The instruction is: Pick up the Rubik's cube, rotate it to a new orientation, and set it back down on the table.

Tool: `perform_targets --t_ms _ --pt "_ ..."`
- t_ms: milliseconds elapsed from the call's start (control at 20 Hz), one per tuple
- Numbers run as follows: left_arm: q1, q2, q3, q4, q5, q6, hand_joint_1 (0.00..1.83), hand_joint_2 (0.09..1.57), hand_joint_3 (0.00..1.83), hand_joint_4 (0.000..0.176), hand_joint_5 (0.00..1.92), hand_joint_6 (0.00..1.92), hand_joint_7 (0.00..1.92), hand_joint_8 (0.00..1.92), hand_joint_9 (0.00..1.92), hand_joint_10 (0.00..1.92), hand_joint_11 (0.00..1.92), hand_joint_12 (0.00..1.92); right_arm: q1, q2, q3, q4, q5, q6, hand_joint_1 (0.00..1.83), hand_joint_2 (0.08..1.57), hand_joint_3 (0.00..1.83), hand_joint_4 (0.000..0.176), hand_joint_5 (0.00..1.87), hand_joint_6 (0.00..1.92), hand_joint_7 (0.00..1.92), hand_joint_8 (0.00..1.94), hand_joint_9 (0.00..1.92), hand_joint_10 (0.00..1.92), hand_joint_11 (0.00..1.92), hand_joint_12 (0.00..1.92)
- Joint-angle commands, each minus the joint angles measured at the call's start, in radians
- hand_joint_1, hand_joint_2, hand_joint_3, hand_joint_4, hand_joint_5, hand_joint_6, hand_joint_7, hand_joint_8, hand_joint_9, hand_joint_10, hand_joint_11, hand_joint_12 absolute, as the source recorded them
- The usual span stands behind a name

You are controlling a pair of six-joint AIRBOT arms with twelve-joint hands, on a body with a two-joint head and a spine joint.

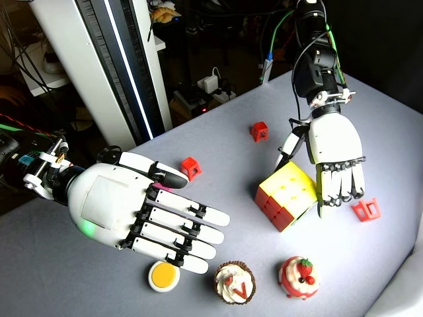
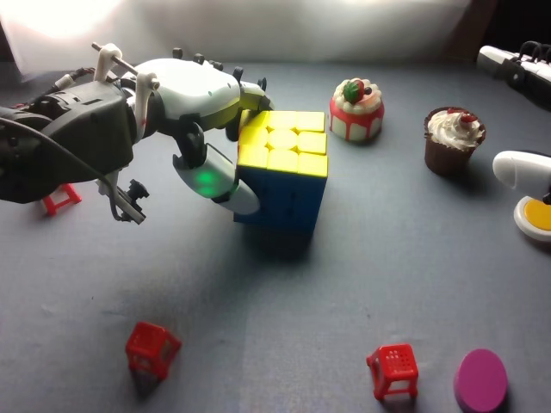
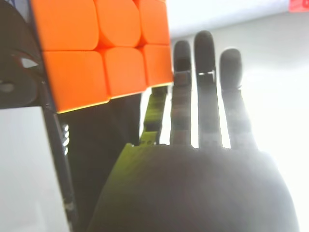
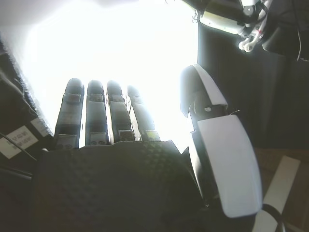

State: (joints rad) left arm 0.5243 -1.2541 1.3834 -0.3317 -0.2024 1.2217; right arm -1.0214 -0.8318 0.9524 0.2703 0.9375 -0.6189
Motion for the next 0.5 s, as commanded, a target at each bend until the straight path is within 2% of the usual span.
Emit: perform_targets --t_ms 0,50,100,150,200,300,350,400,450 --pt "-0.012 0.005 -0.004 0.006 -0.092 -0.002 0.87 1.03 0.01 0.0 0.65 0.8 0.52 1.12 0.36 1.48 0.18 1.92 0.006 0.0 0.005 0.005 0.125 0.006 0.51 1.37 0.01 0.0 0.0 0.0 0.0 0.0 0.0 0.0 0.0 0.0" --pt "-0.012 0.006 -0.006 0.008 -0.096 -0.005 0.93 1.04 0.01 0.0 0.62 0.91 0.51 1.17 0.36 1.5 0.22 1.92 0.005 0.0 0.005 0.005 0.125 0.006 0.5 1.38 0.01 0.0 0.0 0.0 0.0 0.0 0.0 0.0 0.0 0.0" --pt "-0.011 0.008 -0.007 0.017 -0.101 -0.019 0.93 1.04 0.01 0.0 0.62 0.91 0.51 1.17 0.36 1.5 0.22 1.92 0.005 0.0 0.005 0.005 0.125 0.006 0.5 1.38 0.01 0.0 0.0 0.0 0.0 0.0 0.0 0.0 0.0 0.0" --pt "-0.011 0.01 -0.009 0.023 -0.105 -0.023 0.97 1.04 0.0 0.0 0.58 1.13 0.52 1.45 0.45 1.73 0.44 1.92 0.005 0.0 0.005 0.005 0.125 0.006 0.52 1.38 0.01 0.0 0.0 0.0 0.0 0.0 0.0 0.0 0.0 0.0" --pt "-0.01 0.012 -0.011 0.024 -0.108 -0.025 1.02 1.14 0.03 0.0 0.78 1.22 0.56 1.58 0.53 1.83 0.58 1.92 0.005 0.0 0.005 0.006 0.125 0.006 0.55 1.38 0.0 0.0 0.0 0.0 0.0 0.0 0.0 0.0 0.0 0.0" --pt "-0.007 0.016 -0.015 0.026 -0.115 -0.026 1.04 1.17 0.02 0.0 0.83 1.26 0.55 1.74 0.55 1.92 0.64 1.92 0.005 0.0 0.005 0.006 0.125 0.006 0.54 1.38 0.0 0.0 0.0 0.0 0.0 0.0 0.0 0.0 0.0 0.0" --pt "-0.006 0.018 -0.018 0.027 -0.119 -0.026 1.04 1.19 0.02 0.0 0.81 1.31 0.58 1.88 0.63 1.92 0.75 1.92 0.005 0.0 0.005 0.006 0.125 0.006 0.54 1.38 0.0 0.0 0.0 0.0 0.0 0.0 0.0 0.0 0.0 0.0" --pt "-0.004 0.021 -0.02 0.027 -0.122 -0.026 0.98 1.22 0.03 0.024 0.74 1.42 0.6 1.91 0.7 1.92 0.83 1.92 0.005 0.0 0.005 0.006 0.125 0.006 0.54 1.38 0.0 0.0 0.0 0.0 0.0 0.0 0.0 0.0 0.0 0.0" --pt "-0.002 0.023 -0.023 0.029 -0.125 -0.026 1.01 1.15 0.0 0.0 0.54 1.82 0.62 1.92 0.74 1.92 0.89 1.92 0.005 0.0 0.005 0.006 0.125 0.006 0.52 1.38 0.0 0.0 0.0 0.0 0.0 0.0 0.0 0.0 0.0 0.0"
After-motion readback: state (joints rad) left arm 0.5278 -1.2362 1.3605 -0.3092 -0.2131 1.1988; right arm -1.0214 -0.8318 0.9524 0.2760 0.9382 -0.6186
